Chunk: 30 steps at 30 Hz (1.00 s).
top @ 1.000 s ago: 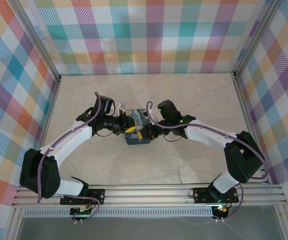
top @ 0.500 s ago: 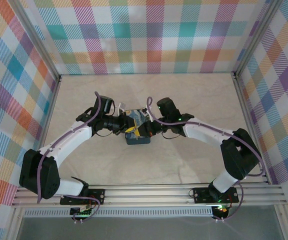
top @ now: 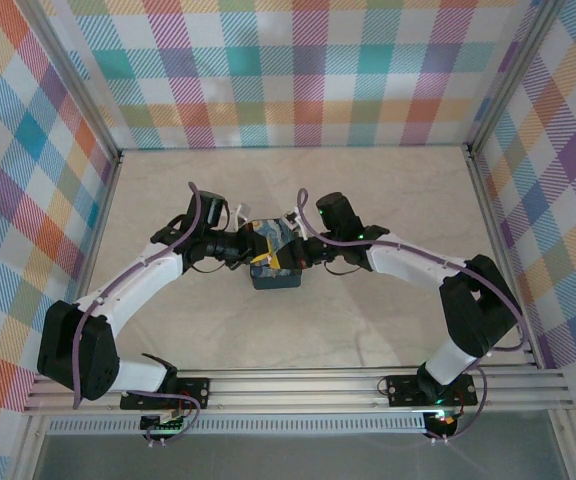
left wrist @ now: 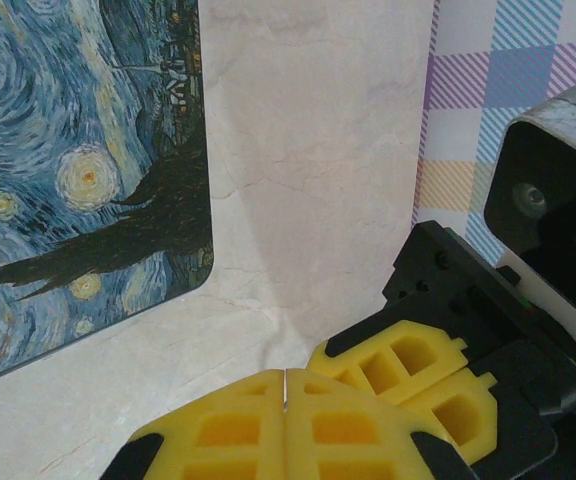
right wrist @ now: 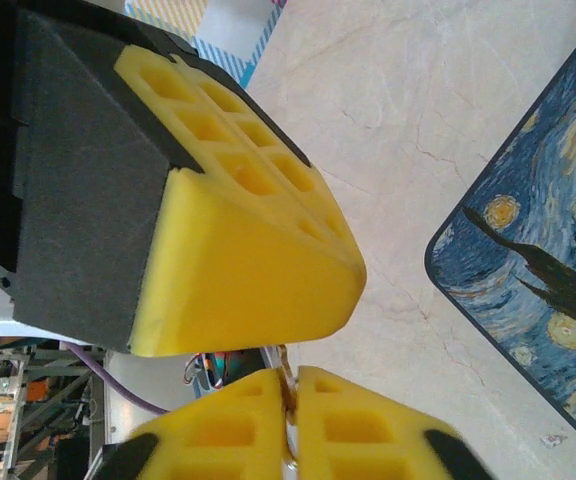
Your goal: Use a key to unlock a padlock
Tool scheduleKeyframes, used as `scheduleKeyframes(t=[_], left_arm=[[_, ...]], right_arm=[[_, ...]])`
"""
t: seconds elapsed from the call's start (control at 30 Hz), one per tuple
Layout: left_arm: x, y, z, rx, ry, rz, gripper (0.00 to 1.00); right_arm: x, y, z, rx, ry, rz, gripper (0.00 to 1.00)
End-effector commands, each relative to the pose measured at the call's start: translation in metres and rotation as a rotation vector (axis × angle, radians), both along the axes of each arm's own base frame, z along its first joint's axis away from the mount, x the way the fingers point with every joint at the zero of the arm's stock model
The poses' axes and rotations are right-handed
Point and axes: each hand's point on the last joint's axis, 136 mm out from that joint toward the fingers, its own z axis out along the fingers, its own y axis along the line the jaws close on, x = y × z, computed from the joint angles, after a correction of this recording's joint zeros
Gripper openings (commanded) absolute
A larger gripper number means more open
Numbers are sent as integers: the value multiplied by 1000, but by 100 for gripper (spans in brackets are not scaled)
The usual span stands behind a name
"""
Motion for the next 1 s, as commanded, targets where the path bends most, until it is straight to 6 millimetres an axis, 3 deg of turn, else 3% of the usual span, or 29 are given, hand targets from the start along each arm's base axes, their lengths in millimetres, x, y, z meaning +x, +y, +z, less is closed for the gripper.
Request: scheduleKeyframes(t=[0.0,0.13,0.4,0.97], left_arm=[[-4,3,-1,19,-8,8,0],[3,5,1,3,-11,41,0],[12,3,3,-37,27,96,0],[23,4,15,-83,-22,147,0]], right_arm=[[9,-1,8,45,-21,-11,22],[15,-12,10,60,-33,-74,35],[22,-14,25,120,-63,-143,35],[23,-4,15,161,16,-143,37]])
